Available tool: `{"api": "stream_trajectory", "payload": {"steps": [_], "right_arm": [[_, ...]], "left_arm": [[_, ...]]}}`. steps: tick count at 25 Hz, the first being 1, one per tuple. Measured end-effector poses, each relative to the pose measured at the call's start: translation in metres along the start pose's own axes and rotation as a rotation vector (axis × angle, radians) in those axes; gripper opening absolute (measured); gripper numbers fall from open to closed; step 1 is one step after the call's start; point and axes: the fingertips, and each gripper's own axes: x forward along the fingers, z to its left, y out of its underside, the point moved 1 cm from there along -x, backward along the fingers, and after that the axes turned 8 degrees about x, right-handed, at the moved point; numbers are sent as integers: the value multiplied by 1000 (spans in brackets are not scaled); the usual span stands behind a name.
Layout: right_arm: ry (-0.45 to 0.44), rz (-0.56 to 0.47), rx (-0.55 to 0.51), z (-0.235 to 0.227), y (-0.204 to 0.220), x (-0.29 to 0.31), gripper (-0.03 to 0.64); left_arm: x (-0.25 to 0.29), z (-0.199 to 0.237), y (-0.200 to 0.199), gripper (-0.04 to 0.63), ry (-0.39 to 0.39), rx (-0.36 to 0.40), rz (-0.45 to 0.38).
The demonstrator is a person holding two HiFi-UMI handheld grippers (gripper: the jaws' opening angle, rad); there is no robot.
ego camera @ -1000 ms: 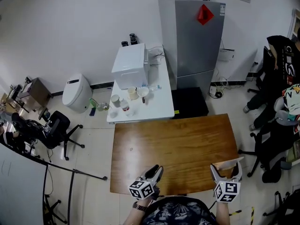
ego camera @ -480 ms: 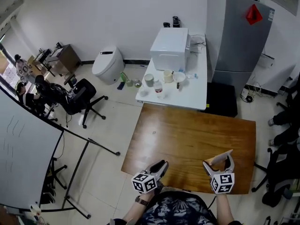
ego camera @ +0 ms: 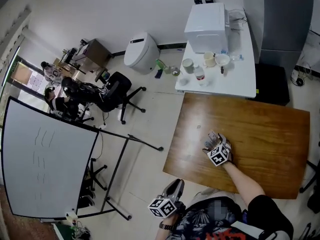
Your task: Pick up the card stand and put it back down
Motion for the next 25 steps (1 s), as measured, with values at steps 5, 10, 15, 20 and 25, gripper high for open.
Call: {"api": "stream_trajectory", "payload": {"steps": [5,10,15,20,25], "right_arm": [[66,-12,25,-4,-10,53,549],[23,-50,190,0,-4,7,577],[40,-248,527,-24,33,-131,578],[359,-528,668,-71,57,-329,258],[678,-648,657,-100,77,-460,6]], "left_arm": [[-17,30,-7,74,-38,14,-17],[8,28,-20,74,52,46,-30],[64,-16,-22,75,264,108,16],[112,-80,-27,75,460,250,70],[136,-133,-34,75,573,297,80]]}}
